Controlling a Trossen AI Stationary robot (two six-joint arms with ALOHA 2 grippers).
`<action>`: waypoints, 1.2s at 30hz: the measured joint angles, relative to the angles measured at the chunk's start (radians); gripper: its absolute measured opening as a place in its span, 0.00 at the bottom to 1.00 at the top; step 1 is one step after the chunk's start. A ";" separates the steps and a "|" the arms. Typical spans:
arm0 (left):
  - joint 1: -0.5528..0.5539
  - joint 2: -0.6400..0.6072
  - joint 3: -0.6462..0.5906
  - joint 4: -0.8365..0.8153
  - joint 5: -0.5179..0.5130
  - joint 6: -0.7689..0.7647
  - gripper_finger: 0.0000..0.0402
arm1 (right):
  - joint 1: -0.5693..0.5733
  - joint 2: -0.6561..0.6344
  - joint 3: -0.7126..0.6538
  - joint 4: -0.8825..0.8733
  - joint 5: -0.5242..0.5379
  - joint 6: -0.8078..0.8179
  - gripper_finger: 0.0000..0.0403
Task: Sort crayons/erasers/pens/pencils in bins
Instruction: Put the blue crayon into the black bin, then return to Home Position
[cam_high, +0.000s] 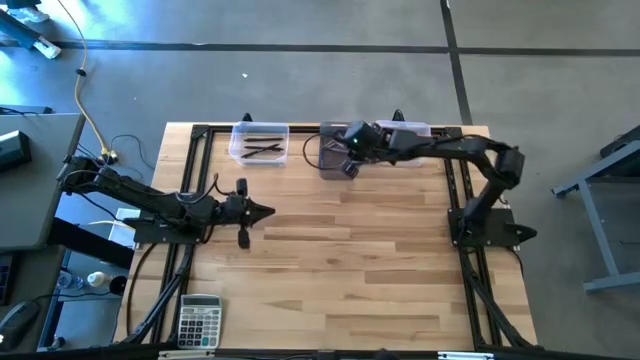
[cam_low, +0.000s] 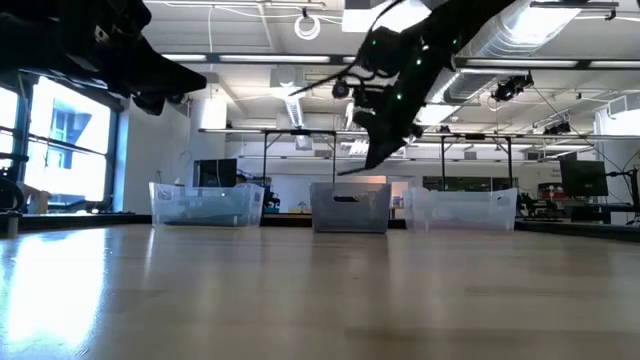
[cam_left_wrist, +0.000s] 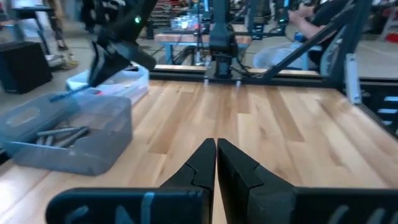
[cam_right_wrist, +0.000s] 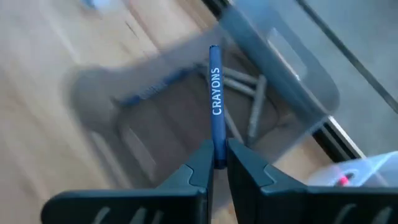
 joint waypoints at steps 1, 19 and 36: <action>0.000 0.000 0.000 -0.001 -0.016 0.004 0.02 | -0.019 0.018 0.010 -0.016 -0.007 -0.018 0.06; 0.000 0.000 0.000 0.000 -0.067 -0.003 0.02 | -0.142 0.360 0.390 -0.338 -0.166 -0.207 0.06; 0.001 0.000 0.000 0.070 -0.174 0.016 0.00 | -0.169 0.405 0.433 -0.349 -0.212 -0.325 0.23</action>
